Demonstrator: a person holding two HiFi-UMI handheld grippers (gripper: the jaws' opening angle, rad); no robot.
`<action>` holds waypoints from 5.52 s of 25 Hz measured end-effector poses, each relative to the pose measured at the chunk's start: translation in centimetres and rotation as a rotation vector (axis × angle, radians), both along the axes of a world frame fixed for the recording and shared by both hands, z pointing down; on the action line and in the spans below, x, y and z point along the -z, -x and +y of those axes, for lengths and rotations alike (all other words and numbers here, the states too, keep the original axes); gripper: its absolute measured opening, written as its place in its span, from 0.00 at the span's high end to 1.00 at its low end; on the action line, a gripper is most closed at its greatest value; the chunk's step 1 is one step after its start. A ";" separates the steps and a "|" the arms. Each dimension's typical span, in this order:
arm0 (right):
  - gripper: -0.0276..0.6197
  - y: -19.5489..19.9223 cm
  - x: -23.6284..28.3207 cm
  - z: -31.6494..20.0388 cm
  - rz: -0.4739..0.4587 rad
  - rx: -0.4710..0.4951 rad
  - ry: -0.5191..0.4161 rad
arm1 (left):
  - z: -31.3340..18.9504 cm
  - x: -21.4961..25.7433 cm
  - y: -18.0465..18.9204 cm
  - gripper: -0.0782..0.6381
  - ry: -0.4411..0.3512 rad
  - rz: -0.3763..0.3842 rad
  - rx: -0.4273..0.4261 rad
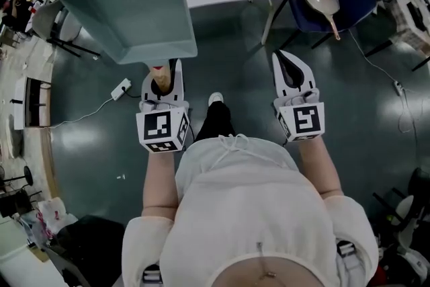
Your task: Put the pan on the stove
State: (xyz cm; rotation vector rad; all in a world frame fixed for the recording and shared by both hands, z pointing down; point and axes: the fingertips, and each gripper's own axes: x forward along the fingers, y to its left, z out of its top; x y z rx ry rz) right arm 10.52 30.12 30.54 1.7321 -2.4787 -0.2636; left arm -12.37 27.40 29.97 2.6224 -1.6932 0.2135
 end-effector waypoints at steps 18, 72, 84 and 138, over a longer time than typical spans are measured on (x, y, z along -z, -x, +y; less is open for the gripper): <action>0.95 2.8 0.2 -24.8 0.049 -0.061 0.021 | -25.5 -1.0 1.8 0.82 0.042 0.020 -0.072; 0.95 -4.1 -16.4 -62.2 0.003 0.233 0.407 | -49.5 -27.7 -10.2 0.82 0.995 -0.154 0.075; 0.95 -5.1 -17.5 -63.2 0.004 0.231 0.421 | -48.7 -29.2 -10.6 0.82 1.163 -0.105 0.121; 0.95 1.9 -11.3 -53.5 0.053 0.001 0.330 | -49.9 -17.5 -9.1 0.56 0.919 0.011 -0.165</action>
